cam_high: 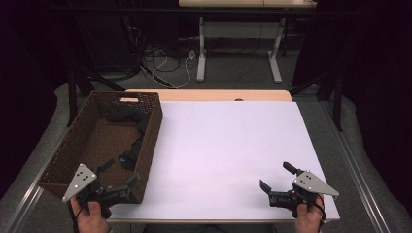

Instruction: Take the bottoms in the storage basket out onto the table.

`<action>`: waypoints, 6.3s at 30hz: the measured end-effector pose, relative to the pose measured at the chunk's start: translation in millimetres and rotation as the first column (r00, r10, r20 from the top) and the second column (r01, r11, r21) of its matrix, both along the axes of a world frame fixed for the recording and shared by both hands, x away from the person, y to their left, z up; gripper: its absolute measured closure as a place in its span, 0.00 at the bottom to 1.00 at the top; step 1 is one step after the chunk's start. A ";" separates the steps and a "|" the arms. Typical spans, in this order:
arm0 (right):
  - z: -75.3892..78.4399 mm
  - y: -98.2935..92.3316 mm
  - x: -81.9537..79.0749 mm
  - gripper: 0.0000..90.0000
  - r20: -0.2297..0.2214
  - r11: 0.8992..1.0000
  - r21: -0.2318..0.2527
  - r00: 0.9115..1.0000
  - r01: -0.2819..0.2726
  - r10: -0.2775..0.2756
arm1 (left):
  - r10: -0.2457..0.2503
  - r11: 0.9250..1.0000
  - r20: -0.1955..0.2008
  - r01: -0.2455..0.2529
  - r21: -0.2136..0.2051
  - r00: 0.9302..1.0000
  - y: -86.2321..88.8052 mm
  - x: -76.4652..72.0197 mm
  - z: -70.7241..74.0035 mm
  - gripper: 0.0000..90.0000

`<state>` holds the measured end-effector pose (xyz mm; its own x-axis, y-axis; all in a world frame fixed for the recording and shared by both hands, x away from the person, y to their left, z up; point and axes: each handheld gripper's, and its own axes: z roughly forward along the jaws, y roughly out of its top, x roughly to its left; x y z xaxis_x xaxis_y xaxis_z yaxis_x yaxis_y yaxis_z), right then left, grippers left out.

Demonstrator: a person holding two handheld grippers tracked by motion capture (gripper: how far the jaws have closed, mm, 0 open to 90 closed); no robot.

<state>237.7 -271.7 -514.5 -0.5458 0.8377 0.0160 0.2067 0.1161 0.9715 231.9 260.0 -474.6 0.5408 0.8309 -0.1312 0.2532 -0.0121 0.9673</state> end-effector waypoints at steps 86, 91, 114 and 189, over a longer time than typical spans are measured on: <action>-6.3 0.5 11.6 0.00 -0.071 0.999 -0.029 0.997 0.015 -0.017 | 0.187 0.982 -0.253 -0.175 0.068 0.949 -16.8 207.0 77.3 0.01; -7.0 0.5 12.4 0.00 -0.067 0.999 -0.036 0.998 0.008 -0.010 | 0.213 0.977 -0.293 -0.202 0.068 0.932 -14.1 220.7 65.3 0.02; -9.0 0.0 14.1 0.00 -0.091 0.999 -0.038 0.996 -0.001 -0.003 | 0.169 0.986 -0.495 -0.148 0.082 0.853 6.1 243.8 21.9 0.18; -14.9 5.9 18.3 0.01 -0.131 0.998 -0.042 0.991 -0.040 0.034 | 0.132 0.991 -0.742 -0.074 0.111 0.657 -6.7 257.3 -59.3 0.53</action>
<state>255.9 -265.8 -529.4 -0.5721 0.8185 0.0522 0.3259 0.1684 0.9303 489.2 253.3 -533.9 0.1950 0.8973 -0.3960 0.8930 0.0046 0.4500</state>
